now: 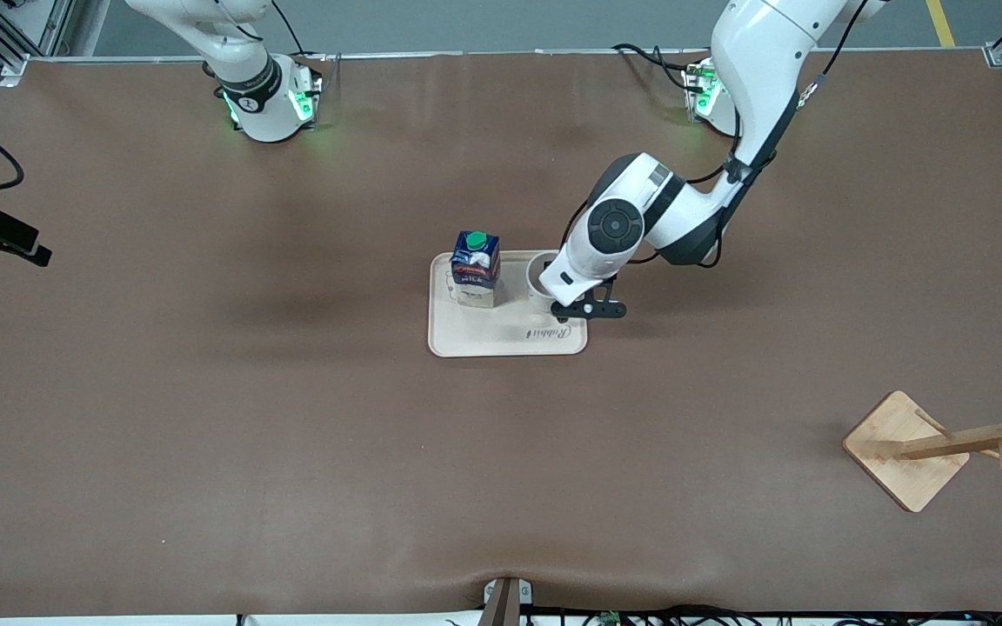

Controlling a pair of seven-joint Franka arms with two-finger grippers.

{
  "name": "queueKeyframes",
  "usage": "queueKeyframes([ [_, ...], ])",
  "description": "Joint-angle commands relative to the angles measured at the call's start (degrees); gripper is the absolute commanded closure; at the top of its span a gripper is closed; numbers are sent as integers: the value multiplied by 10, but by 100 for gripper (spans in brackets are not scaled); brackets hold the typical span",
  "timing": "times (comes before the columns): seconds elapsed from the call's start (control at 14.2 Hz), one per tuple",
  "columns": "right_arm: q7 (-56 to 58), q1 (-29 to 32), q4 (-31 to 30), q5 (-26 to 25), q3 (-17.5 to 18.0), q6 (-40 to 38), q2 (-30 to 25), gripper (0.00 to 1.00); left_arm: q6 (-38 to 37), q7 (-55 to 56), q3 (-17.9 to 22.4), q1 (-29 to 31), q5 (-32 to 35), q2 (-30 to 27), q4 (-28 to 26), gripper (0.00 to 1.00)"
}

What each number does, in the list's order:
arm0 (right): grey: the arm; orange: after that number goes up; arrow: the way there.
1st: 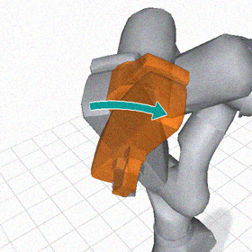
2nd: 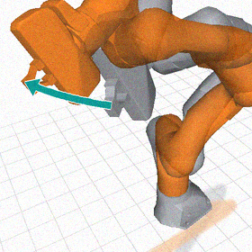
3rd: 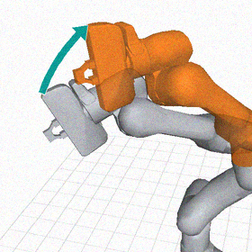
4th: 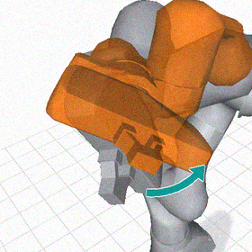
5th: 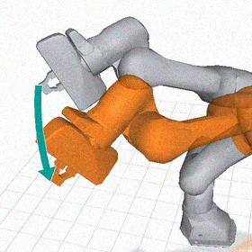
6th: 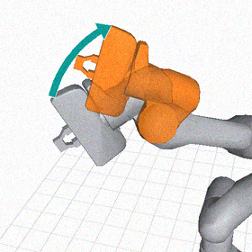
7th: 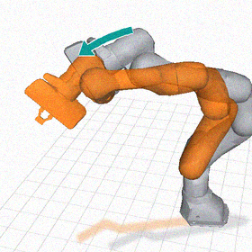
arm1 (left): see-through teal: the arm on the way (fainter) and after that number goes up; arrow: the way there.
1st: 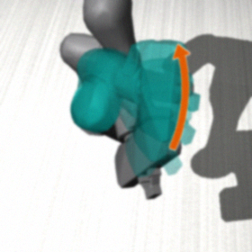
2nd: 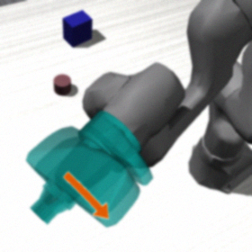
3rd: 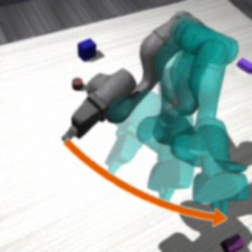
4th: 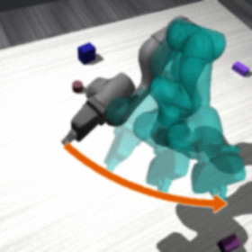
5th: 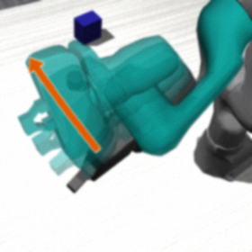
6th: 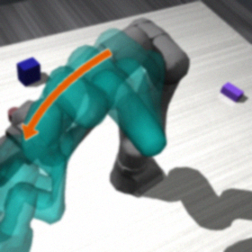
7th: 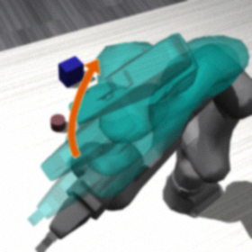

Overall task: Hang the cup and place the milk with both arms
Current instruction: 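Grasp the white mug rim with the left gripper and lift it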

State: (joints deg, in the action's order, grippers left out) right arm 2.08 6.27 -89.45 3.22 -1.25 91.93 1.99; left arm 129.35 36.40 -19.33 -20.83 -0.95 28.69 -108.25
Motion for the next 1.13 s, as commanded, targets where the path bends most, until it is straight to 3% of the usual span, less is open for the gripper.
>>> queueKeyframes([
  [0.0, 2, 15, 2, 8, 10, -4, -4, 0, -17, -3, 2, 4, 2, -13, 20, 100],
  [0.49, 0, 8, 1, 28, 12, -4, 11, 0, -170, -47, 4, 68, 2, -51, 127, 100],
  [0.85, -3, -20, -8, 33, 13, -29, 50, 0, -213, -150, 5, 147, 3, -86, 160, 100],
  [1.06, -114, -77, -27, 50, 15, -39, 45, 0, -217, -197, 5, 195, 6, -103, 166, 100],
])
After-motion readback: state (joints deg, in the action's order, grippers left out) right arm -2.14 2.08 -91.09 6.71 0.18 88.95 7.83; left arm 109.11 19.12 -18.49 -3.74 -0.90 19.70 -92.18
